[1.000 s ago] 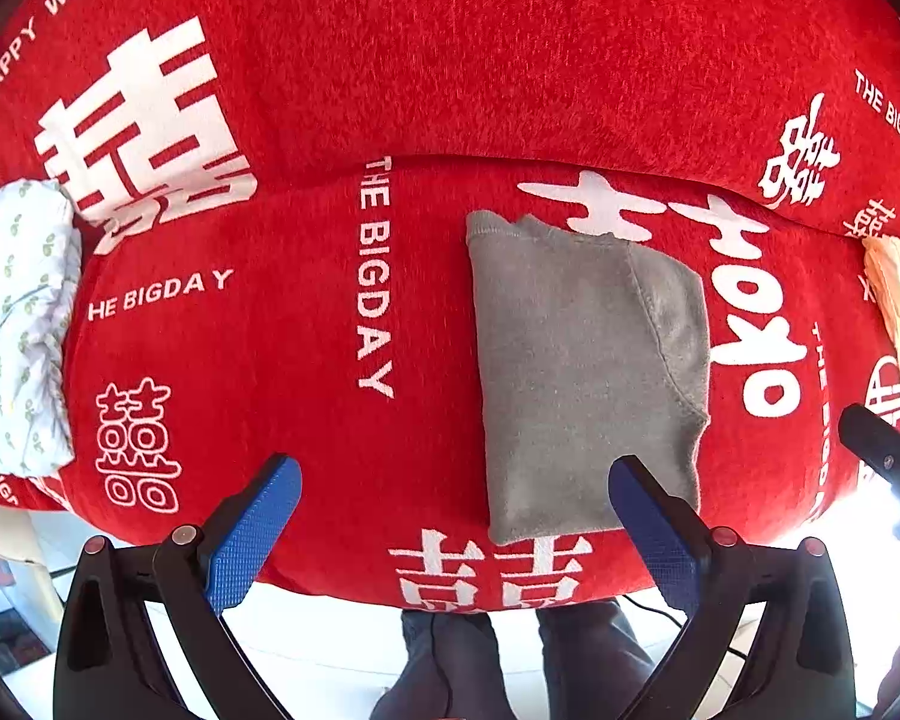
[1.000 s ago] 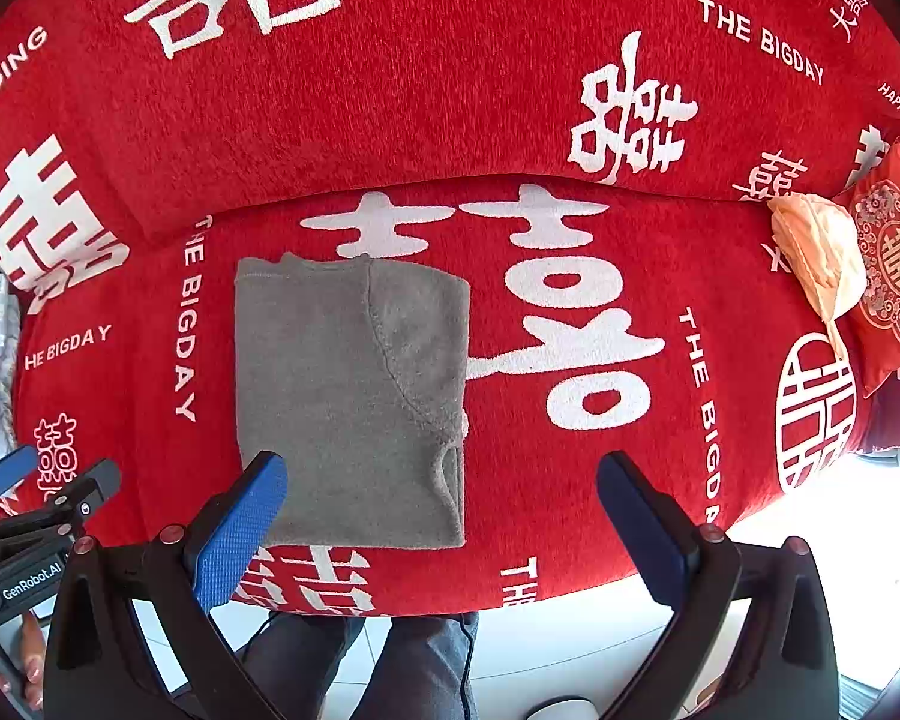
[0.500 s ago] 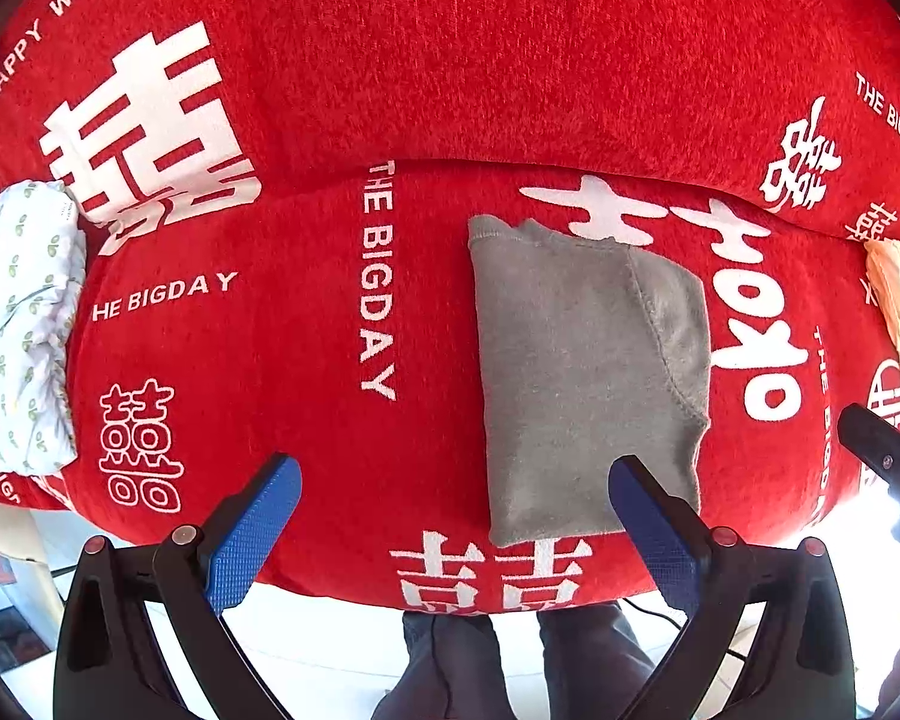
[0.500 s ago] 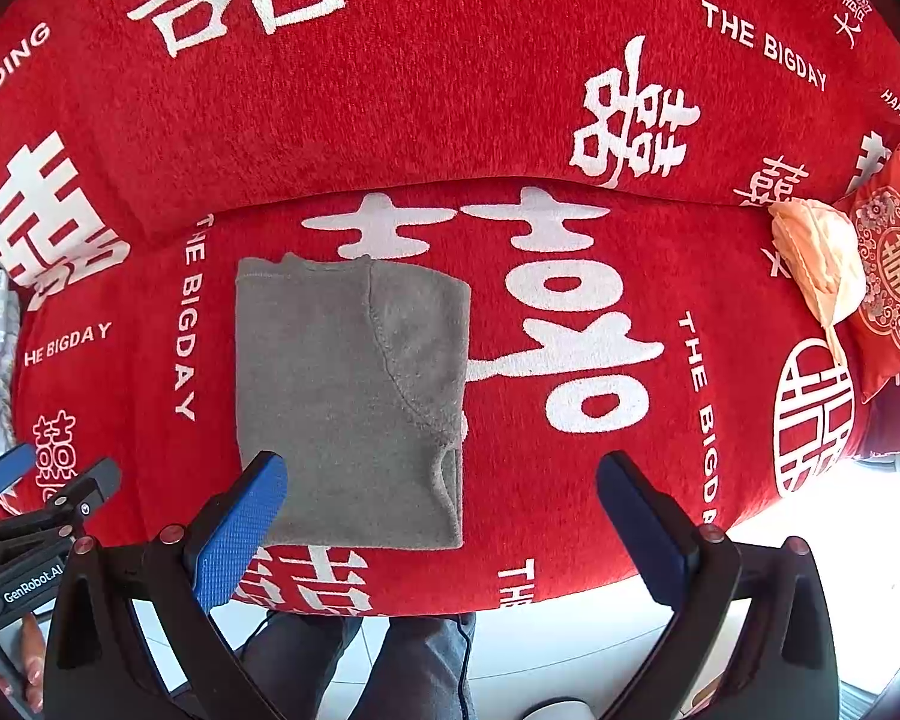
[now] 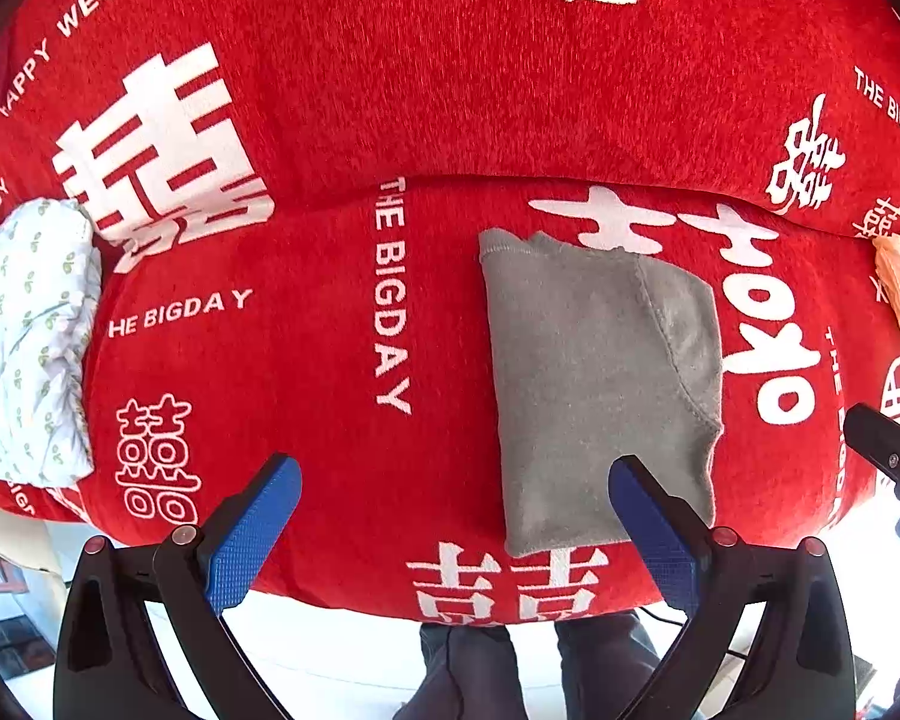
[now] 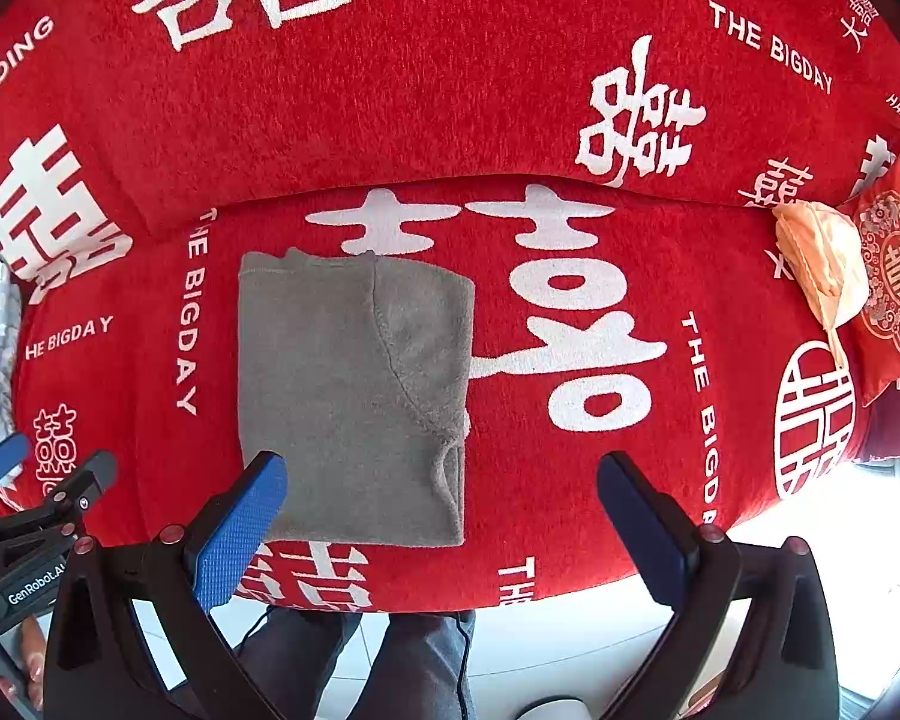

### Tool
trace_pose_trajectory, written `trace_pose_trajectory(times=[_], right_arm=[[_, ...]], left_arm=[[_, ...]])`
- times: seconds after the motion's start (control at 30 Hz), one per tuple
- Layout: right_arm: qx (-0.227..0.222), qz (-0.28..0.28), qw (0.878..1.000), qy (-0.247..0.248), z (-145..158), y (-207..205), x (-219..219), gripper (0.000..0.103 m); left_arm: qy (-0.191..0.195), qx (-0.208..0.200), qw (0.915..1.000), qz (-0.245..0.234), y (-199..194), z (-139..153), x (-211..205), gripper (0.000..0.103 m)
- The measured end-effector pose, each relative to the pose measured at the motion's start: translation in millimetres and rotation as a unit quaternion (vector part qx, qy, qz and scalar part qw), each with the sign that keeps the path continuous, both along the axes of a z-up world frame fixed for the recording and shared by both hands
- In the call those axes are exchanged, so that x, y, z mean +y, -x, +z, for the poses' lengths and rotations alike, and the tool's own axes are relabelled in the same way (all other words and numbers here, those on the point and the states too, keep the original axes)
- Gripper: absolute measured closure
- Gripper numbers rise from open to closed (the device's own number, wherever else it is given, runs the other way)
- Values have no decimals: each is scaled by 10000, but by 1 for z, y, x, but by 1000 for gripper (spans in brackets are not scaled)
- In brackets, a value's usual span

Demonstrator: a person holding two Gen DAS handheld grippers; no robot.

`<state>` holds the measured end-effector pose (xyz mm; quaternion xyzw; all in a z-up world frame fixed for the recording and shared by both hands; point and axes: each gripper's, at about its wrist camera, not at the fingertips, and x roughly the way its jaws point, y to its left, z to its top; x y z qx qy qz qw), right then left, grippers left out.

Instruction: Fold small clothes

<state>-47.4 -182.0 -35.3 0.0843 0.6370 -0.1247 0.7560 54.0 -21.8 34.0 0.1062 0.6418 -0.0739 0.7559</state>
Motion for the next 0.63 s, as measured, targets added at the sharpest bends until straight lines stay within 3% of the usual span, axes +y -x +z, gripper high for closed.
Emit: trace_pose_trajectory(times=[0.63], right_arm=[[35,87,10000,16,-2,-2,-1,0]], left_arm=[[77,-13,10000,-26,1,2,-2,0]])
